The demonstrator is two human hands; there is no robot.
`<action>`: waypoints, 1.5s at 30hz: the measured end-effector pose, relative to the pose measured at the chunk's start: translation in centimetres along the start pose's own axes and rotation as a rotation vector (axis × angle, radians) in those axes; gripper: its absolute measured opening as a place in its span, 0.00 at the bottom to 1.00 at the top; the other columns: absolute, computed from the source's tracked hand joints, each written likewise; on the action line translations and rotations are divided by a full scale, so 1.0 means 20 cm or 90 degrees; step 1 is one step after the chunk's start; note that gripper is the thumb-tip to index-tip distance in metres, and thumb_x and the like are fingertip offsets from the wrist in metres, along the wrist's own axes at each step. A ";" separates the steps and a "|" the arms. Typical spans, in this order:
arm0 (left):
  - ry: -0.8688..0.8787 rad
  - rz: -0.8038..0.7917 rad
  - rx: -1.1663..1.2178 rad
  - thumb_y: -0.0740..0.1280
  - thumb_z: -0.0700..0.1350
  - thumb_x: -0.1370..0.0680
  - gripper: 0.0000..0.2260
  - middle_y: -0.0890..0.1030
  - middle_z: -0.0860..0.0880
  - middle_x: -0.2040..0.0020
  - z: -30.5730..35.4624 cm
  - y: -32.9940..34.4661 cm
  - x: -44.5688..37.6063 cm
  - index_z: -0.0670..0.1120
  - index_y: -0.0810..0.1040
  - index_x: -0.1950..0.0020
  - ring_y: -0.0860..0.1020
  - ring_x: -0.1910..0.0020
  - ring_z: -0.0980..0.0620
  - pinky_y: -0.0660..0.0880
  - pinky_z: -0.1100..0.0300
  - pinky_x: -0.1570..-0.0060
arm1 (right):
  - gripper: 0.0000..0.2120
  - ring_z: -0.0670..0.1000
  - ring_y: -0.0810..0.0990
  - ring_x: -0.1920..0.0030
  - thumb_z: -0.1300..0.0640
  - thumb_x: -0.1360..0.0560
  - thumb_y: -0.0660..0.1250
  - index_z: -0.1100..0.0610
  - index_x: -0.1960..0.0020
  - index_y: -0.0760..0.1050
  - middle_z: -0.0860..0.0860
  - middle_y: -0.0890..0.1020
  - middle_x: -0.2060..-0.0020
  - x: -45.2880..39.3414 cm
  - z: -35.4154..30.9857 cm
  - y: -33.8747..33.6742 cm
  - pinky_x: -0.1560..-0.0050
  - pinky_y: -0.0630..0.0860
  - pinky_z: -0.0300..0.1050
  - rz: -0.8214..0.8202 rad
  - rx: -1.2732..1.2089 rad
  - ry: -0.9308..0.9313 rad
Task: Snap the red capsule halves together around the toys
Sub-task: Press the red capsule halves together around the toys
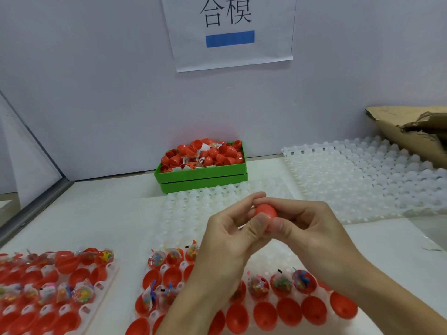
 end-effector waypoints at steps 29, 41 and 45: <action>0.058 0.120 -0.102 0.61 0.42 0.17 0.12 0.86 0.48 0.52 0.00 -0.10 -0.02 0.48 0.85 0.49 0.85 0.50 0.49 0.82 0.59 0.54 | 0.16 0.44 0.86 0.56 0.67 0.30 0.75 0.47 0.52 0.83 0.43 0.87 0.59 -0.02 -0.02 -0.11 0.52 0.80 0.33 0.100 0.167 -0.014; 0.089 0.101 -0.097 0.65 0.51 0.24 0.13 0.86 0.44 0.56 0.05 -0.06 -0.01 0.45 0.83 0.47 0.86 0.58 0.45 0.81 0.61 0.60 | 0.10 0.46 0.85 0.64 0.65 0.28 0.73 0.51 0.53 0.85 0.48 0.87 0.63 -0.01 -0.05 -0.09 0.62 0.79 0.34 0.079 0.155 -0.043; 0.053 0.104 -0.057 0.65 0.52 0.25 0.16 0.86 0.41 0.56 0.01 -0.07 -0.02 0.42 0.83 0.47 0.85 0.58 0.44 0.80 0.61 0.59 | 0.08 0.48 0.84 0.66 0.64 0.27 0.73 0.53 0.53 0.85 0.50 0.87 0.64 -0.02 -0.04 -0.08 0.63 0.78 0.35 0.075 0.163 -0.041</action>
Point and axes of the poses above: each hand's wrist, its own x-axis away from the middle knuckle, its own y-axis out of the palm, z = x × y, the point moved 10 cm from there along -x, towards the middle knuckle
